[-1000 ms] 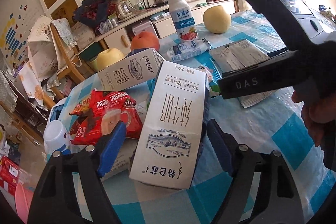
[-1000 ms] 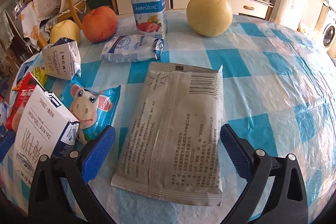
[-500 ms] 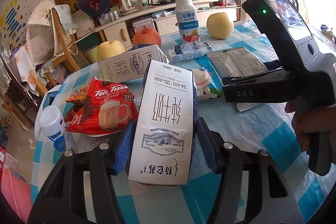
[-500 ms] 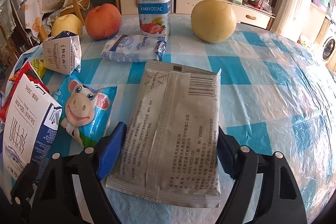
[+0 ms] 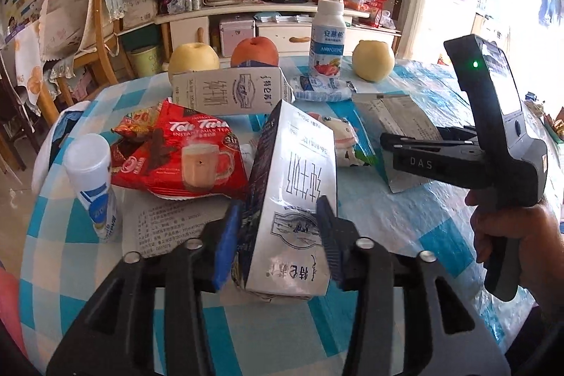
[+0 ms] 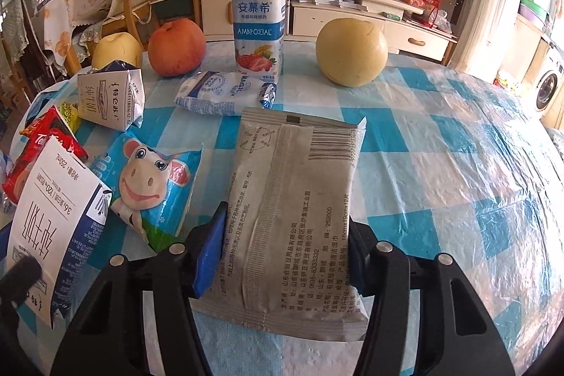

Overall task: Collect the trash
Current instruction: 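Drop the carton and grey packet into the pink bucket with the left and right tools, then bring both open tools back over the table, then grasp the white cup with the left tool while the right tool grasps the cow-print snack packet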

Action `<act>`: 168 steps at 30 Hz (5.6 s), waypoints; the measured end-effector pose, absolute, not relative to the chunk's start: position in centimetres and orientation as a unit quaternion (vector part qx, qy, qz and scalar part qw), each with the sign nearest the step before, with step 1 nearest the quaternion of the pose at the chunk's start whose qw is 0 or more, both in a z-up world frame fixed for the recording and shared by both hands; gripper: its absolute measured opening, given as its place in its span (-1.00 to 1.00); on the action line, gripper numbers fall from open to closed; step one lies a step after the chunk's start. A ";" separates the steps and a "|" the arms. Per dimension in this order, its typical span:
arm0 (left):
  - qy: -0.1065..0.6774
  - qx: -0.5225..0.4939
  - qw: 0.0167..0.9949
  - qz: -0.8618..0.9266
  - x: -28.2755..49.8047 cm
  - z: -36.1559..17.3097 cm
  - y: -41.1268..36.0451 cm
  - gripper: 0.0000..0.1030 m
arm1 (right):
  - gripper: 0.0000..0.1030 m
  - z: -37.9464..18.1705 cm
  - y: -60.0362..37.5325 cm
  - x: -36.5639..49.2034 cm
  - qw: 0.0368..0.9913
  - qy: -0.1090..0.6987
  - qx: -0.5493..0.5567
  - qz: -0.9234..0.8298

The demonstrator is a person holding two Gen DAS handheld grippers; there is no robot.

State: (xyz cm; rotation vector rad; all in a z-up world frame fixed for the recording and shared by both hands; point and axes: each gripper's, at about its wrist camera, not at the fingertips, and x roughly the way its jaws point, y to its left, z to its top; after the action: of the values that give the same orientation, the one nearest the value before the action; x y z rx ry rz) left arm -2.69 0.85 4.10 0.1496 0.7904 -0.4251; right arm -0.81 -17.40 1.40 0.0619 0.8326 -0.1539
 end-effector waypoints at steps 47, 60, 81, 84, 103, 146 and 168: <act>0.235 -0.138 0.944 0.186 -9.1 12.3 26.6 0.25 | 0.13 13.3 4.4 -9.2 0.901 0.325 0.124 0.259; 0.288 -0.314 0.827 0.366 -11.7 8.8 44.9 0.25 | 0.16 14.7 26.5 -7.3 0.846 0.359 0.069 0.389; 0.196 -0.311 0.873 0.320 -11.3 8.6 41.7 0.65 | 0.75 11.4 21.4 -7.5 0.891 0.346 0.047 0.290; 0.173 -0.289 0.896 0.290 -10.8 9.3 39.7 0.68 | 0.75 11.1 19.6 -7.9 0.900 0.338 0.024 0.273; 0.209 -0.135 0.959 0.138 -6.8 10.9 28.9 0.70 | 0.91 8.8 9.4 -11.1 0.944 0.273 -0.065 0.173; 0.305 0.102 0.947 -0.019 -1.7 4.2 11.4 0.41 | 0.91 4.7 -12.1 -3.0 0.911 0.381 0.147 0.063; 0.343 0.054 0.937 -0.019 0.7 2.8 11.8 -0.59 | 0.77 2.5 -10.7 3.3 0.911 0.389 -0.019 0.132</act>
State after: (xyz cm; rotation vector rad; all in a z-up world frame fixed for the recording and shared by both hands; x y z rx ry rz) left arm 0.72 11.82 2.78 0.1105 0.7012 -0.0395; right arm 3.30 -10.67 2.45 -0.0391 0.8025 0.2719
